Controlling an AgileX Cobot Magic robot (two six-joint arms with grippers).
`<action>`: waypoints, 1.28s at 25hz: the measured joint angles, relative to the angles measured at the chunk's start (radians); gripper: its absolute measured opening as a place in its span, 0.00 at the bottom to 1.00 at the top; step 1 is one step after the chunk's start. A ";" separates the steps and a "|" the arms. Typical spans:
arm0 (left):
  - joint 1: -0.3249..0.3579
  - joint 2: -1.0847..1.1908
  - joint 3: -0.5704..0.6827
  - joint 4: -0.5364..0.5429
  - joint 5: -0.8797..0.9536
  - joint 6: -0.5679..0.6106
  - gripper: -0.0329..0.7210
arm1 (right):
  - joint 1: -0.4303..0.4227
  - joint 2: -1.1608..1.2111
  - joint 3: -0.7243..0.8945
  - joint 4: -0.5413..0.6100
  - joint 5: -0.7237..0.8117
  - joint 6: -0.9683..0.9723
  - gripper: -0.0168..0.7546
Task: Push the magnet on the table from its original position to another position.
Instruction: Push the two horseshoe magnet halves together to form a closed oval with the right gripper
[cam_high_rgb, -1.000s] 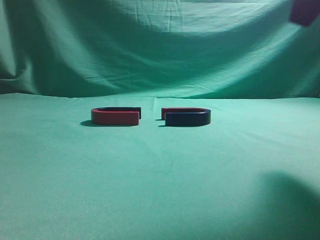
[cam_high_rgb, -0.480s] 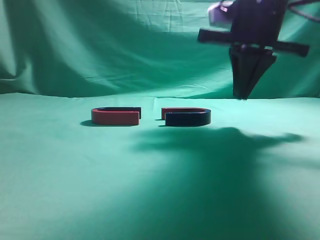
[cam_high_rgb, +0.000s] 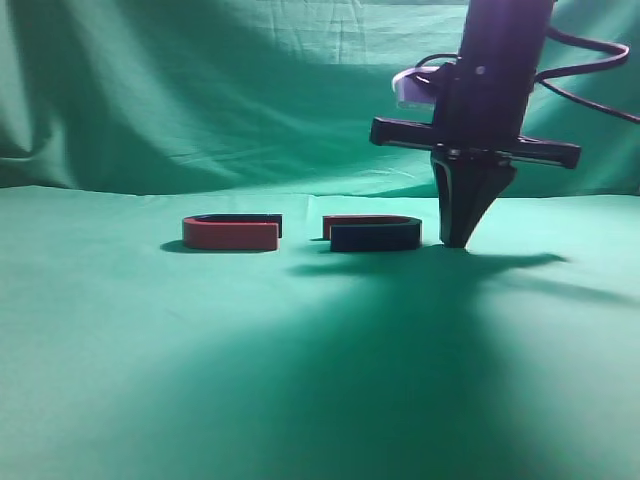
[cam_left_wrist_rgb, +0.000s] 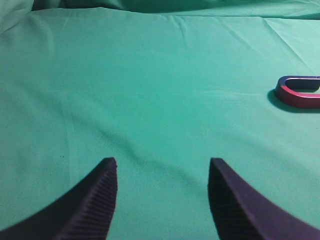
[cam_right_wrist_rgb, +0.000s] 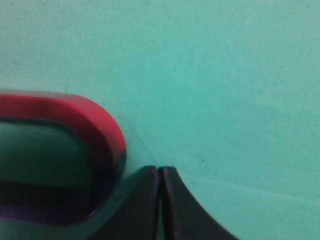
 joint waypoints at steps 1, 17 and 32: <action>0.000 0.000 0.000 0.000 0.000 0.000 0.54 | 0.002 0.002 -0.004 0.002 -0.005 0.000 0.02; 0.000 0.000 0.000 0.000 0.000 0.000 0.54 | 0.063 0.014 -0.008 0.055 -0.115 0.002 0.02; 0.000 0.000 0.000 0.000 0.000 0.000 0.54 | 0.071 0.013 -0.237 0.022 0.174 0.002 0.02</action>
